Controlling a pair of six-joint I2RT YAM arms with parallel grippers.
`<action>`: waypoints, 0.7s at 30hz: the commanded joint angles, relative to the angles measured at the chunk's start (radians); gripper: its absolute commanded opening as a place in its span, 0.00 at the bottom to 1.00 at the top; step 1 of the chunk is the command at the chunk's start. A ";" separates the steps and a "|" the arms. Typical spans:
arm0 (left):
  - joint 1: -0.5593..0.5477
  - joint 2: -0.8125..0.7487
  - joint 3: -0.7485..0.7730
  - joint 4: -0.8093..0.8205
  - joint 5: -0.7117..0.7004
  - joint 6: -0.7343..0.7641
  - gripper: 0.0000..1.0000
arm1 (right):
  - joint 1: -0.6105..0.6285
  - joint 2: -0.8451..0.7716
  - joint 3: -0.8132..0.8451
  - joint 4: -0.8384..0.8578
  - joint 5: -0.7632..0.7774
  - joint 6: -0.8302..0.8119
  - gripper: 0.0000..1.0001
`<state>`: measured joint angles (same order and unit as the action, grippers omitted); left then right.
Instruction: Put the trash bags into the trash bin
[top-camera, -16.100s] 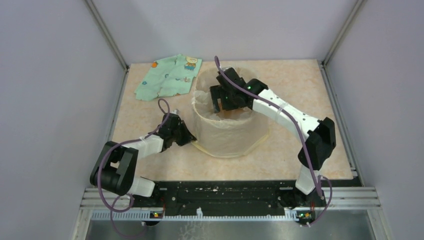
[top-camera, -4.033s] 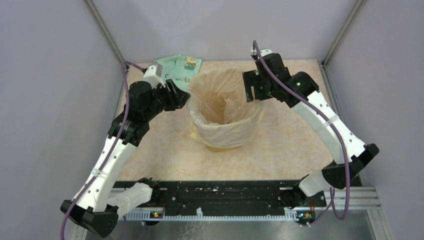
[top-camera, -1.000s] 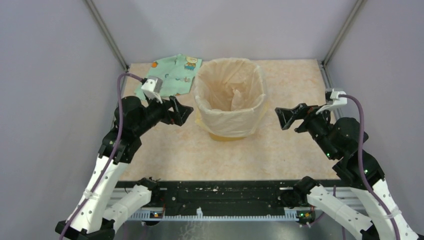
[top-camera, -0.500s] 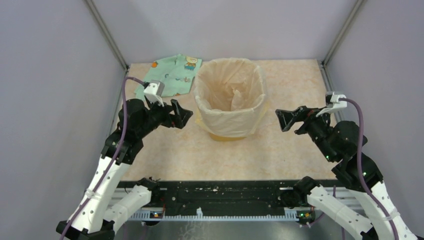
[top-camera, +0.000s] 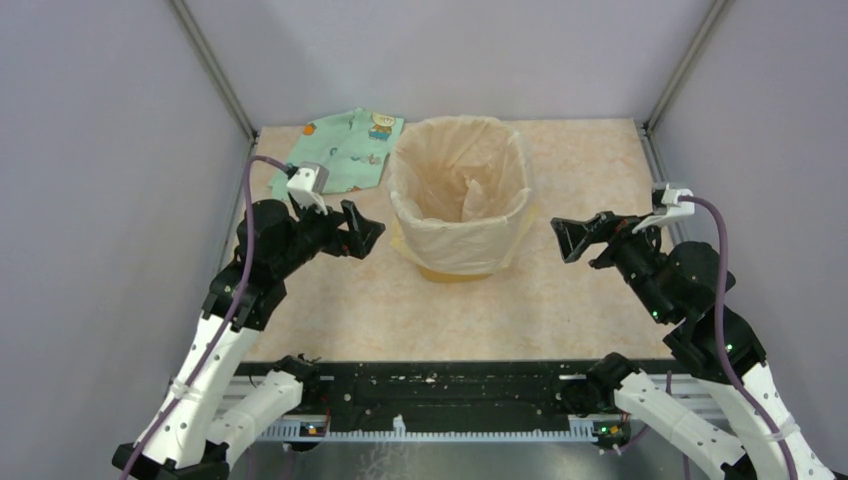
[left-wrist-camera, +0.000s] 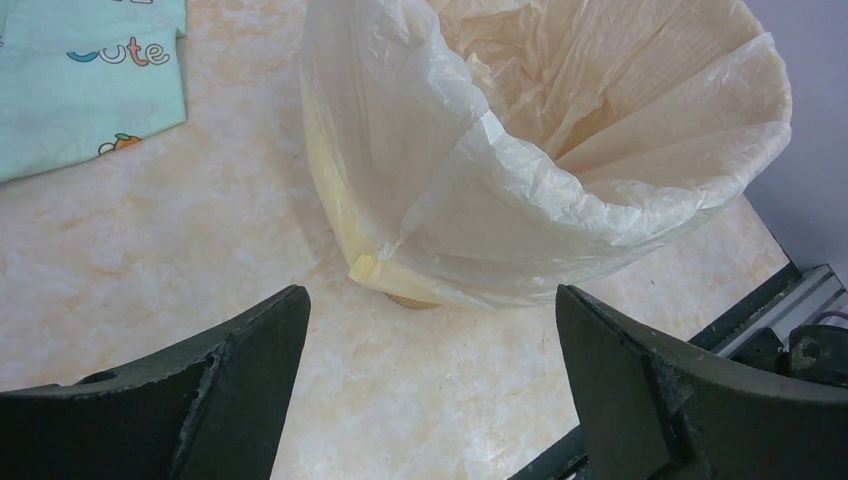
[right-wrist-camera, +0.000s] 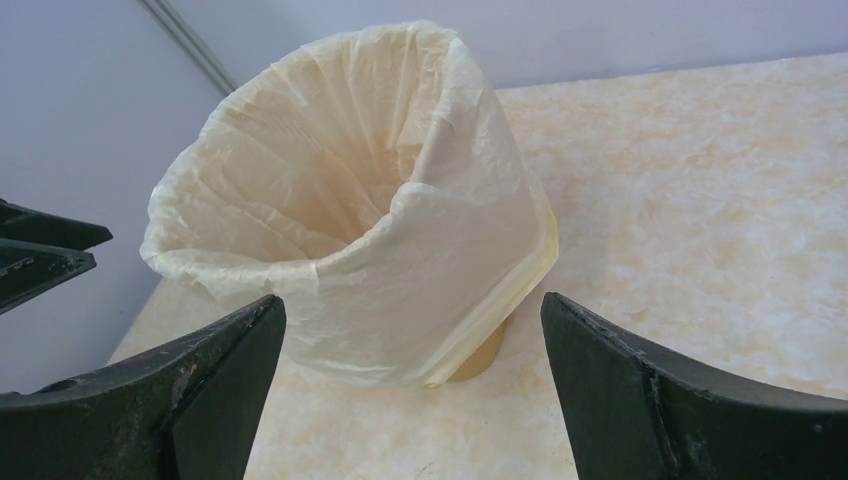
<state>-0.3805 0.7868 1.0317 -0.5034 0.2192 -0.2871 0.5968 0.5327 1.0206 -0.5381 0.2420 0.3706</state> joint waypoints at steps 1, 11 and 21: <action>-0.003 -0.017 -0.005 0.019 -0.007 0.017 0.98 | -0.005 0.005 -0.003 0.043 0.012 0.008 0.99; -0.003 -0.014 -0.005 0.017 0.003 0.020 0.99 | -0.006 0.003 -0.006 0.040 0.010 0.008 0.99; -0.003 -0.012 -0.010 0.016 -0.002 0.023 0.98 | -0.005 0.006 -0.009 0.041 0.012 0.010 0.99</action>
<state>-0.3805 0.7872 1.0260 -0.5041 0.2192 -0.2844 0.5968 0.5327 1.0206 -0.5385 0.2420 0.3706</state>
